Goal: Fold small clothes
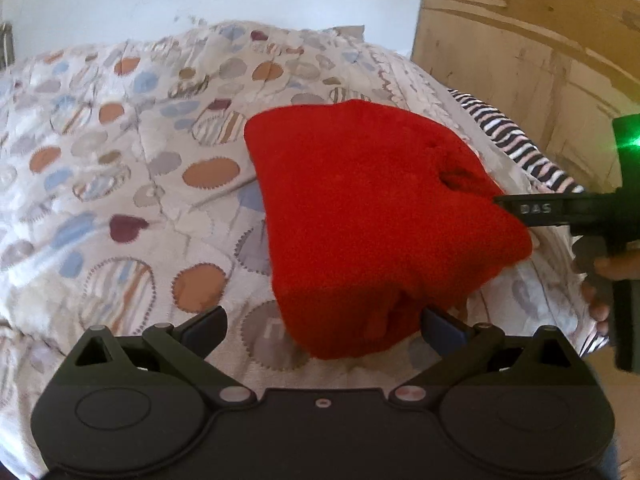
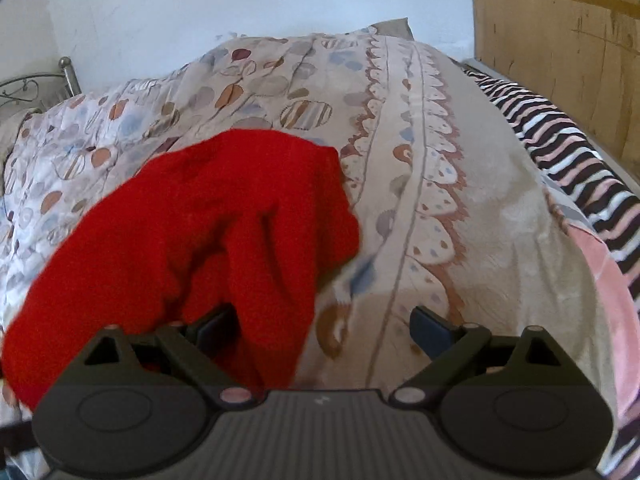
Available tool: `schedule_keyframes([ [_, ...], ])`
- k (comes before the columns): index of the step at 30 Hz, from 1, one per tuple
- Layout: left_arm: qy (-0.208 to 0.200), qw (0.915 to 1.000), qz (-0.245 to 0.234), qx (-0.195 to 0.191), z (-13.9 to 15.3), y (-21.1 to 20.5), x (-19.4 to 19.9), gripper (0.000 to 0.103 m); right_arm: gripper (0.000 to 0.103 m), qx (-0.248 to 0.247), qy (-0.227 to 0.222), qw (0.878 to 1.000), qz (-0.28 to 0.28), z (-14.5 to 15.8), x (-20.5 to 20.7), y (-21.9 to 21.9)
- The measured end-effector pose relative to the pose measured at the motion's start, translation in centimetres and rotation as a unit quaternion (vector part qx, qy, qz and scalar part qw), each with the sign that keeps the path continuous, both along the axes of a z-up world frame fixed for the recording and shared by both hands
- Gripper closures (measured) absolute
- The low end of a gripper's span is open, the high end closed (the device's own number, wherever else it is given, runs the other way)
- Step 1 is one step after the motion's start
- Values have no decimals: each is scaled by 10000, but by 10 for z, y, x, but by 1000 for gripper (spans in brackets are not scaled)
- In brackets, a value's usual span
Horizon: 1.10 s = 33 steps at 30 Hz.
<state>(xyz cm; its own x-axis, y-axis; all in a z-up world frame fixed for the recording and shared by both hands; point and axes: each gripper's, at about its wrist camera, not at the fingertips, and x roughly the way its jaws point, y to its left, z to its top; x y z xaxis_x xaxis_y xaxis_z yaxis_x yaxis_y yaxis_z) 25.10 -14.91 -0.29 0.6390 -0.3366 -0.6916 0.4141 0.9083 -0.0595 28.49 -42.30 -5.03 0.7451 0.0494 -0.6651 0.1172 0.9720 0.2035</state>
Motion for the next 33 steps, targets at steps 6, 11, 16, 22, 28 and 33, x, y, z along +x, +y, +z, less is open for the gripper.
schedule_keyframes([
  [6,-441,9980,-251,-380,19,21,-20,1,1,527,-631,9964,-229,16,-30,-20],
  [11,-564,9950,124,-815,34,28,-4,1,0,992,-880,9888,-678,28,-4,-37],
  [16,-369,9964,468,-605,37,22,21,1,0,1463,-352,9840,-959,14,49,-46],
  [22,-296,9973,480,-467,29,25,24,1,0,916,-100,9952,-321,-1,46,-20],
  [28,-111,9960,460,-757,24,27,31,1,0,461,-252,9984,-219,-1,11,-16],
  [33,-10,9959,374,-818,19,21,37,1,0,521,-783,9947,-416,19,-31,-11],
])
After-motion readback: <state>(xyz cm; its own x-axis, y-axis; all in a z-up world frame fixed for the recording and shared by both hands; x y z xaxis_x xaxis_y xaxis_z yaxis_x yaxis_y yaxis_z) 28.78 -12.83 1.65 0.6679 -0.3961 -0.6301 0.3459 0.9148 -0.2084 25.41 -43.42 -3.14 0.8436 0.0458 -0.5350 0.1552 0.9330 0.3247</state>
